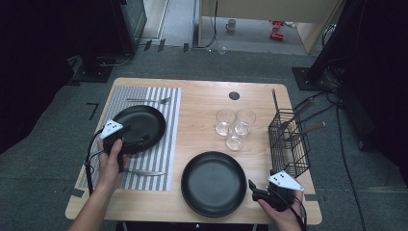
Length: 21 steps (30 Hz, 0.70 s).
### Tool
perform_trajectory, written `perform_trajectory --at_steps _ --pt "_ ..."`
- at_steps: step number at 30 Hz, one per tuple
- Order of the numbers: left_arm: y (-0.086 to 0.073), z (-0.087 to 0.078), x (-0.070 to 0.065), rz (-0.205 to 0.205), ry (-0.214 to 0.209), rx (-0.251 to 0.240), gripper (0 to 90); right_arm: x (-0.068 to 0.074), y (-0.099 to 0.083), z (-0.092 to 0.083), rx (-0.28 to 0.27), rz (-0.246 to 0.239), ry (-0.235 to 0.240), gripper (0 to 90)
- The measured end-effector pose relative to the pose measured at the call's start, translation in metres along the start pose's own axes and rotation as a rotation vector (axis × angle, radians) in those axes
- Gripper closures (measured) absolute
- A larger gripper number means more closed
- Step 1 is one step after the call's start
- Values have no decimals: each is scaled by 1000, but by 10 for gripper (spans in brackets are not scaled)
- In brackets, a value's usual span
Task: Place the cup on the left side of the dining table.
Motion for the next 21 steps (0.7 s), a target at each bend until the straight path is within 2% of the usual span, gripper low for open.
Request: perform_trajectory --at_steps 5,12,13,15,19,21 --pt "-5 -5 -13 18 -18 -4 97 5 12 4 -17 -5 9 143" --pt "-14 -7 -26 66 -41 24 97 15 29 13 -49 -21 37 159" --pt "-16 -7 -27 70 -43 29 97 16 31 14 -54 -25 38 162" --pt "-20 -7 -29 52 -46 29 97 17 35 17 -68 -34 40 172" --pt "-32 -9 -38 83 -50 43 97 20 44 24 -90 -49 54 189" --pt "-38 -9 -43 85 -67 54 97 21 47 28 -101 -55 58 205"
Point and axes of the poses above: each handheld gripper's, and its own axes: z roughly forward along the jaws, y roughly out of its top, x roughly to its left, the point moved 1 cm from there along z, roughly forward along the jaws, and after that the axes turned 15 degrees about -x, right-handed, at the moved point
